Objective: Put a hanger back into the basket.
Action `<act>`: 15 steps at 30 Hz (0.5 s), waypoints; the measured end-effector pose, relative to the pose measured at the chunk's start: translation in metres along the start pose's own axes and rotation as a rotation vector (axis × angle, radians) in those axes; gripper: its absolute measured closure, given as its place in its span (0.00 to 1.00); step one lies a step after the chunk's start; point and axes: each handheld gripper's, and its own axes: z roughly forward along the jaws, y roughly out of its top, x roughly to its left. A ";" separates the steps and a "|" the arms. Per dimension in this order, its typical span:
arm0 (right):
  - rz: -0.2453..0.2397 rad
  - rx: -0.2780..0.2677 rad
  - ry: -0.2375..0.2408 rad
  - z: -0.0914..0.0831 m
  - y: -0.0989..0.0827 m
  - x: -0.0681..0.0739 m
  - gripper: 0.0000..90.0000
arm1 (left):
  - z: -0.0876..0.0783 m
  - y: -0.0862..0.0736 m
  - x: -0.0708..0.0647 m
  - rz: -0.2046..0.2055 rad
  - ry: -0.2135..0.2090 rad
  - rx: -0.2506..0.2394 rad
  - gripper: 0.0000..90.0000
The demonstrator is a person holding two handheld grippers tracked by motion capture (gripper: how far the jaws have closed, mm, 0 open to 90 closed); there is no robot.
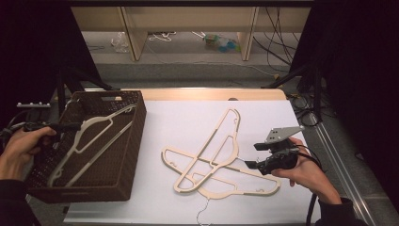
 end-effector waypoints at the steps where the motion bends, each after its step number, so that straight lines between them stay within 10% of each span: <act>1: 0.000 0.000 0.001 0.000 0.000 0.000 0.32 | 0.000 0.000 0.000 0.022 0.012 0.013 0.88; 7: -0.002 0.000 -0.001 0.001 0.001 0.000 0.32 | -0.015 0.003 -0.016 0.053 0.123 -0.002 0.74; 15: -0.002 -0.002 -0.009 0.005 0.000 0.002 0.32 | -0.051 0.009 -0.089 0.122 0.010 -0.196 0.52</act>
